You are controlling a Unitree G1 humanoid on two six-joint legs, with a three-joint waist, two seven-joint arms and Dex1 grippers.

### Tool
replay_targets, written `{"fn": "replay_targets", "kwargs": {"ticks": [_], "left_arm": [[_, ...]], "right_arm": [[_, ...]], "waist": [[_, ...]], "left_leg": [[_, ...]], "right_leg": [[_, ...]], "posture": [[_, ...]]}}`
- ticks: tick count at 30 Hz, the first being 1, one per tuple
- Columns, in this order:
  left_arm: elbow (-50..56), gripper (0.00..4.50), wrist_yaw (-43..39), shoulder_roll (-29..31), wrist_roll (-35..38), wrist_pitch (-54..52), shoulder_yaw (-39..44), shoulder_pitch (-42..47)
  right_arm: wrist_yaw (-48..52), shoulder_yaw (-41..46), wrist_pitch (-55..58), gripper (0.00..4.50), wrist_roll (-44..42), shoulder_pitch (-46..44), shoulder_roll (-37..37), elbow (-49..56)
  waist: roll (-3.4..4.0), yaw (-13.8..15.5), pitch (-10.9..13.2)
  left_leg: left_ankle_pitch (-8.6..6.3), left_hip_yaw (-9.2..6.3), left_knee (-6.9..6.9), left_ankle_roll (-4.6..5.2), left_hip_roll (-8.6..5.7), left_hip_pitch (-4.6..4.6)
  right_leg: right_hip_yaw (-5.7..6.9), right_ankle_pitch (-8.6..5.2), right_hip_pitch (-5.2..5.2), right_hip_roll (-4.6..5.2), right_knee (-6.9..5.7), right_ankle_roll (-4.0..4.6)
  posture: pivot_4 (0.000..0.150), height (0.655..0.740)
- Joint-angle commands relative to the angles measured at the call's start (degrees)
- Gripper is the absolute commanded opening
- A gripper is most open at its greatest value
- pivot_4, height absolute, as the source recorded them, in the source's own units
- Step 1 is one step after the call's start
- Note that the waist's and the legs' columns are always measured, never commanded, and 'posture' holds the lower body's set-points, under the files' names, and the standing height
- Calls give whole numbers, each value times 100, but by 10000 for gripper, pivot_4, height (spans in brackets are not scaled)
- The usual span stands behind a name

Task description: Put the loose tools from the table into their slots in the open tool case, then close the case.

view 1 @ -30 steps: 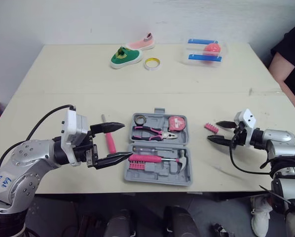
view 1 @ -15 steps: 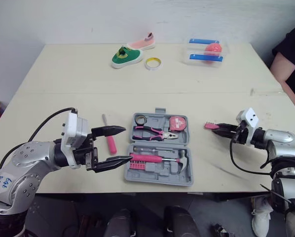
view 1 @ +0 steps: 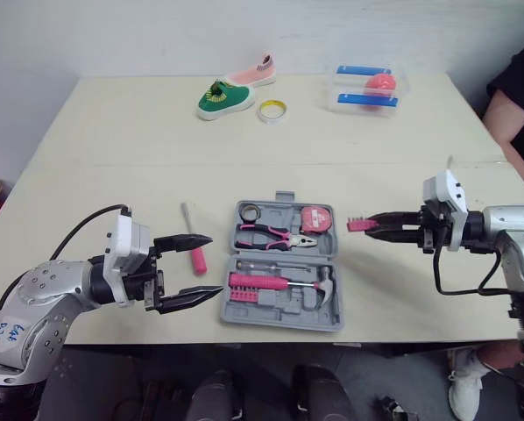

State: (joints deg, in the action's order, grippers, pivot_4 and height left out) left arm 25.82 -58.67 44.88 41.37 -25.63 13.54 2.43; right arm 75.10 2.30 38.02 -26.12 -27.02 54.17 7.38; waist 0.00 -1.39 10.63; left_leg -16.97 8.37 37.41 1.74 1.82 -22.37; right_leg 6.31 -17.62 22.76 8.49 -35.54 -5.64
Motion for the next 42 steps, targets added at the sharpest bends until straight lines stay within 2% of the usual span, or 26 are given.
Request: {"fn": "replay_targets", "kwargs": {"ticks": [1,3,7,12,21,42], "left_arm": [[53,45000,-39,-1,-56,154,85,-39],[87,45000,-14,-17,-69,161,53,-53],[167,45000,13,-20,-63,123,36,-103],[309,45000,123,-36,19,22,64,-218],[503,45000,245,-9,112,-164,83,-241],[715,45000,500,36,307,-432,182,-257]], "right_arm": [[-592,-80,1840,5667,-890,185,239,1739],[-965,-282,2438,5667,-963,268,359,2401],[-1709,-389,3085,5667,-1027,375,254,2971],[-2595,-606,3607,5667,-1221,339,-520,3464],[-3293,-1412,3503,5666,-852,61,-752,3372],[-3677,-2577,3668,5666,-493,-595,-946,3135]], "waist": [[-6,3,0],[-9,4,-1],[-9,9,-1],[-21,-16,-6],[-26,-8,-3],[-30,-20,-3]], "left_leg": [[-19,-1,0,-25,0,-1],[-22,0,-7,-22,-1,1],[-27,2,-12,-19,-6,-5],[-26,5,-18,-15,-3,-8],[-15,8,-12,5,-6,-10],[-11,8,-13,7,-4,-9]], "right_leg": [[1,0,0,0,1,0],[0,0,0,3,6,1],[0,0,3,4,19,1],[2,0,6,-6,26,1],[1,0,5,-7,23,-1],[2,0,6,-11,21,0]], "posture": [[1500,7400],[1500,7400],[1500,7400],[1500,7400],[1500,7400],[1500,7400]]}}
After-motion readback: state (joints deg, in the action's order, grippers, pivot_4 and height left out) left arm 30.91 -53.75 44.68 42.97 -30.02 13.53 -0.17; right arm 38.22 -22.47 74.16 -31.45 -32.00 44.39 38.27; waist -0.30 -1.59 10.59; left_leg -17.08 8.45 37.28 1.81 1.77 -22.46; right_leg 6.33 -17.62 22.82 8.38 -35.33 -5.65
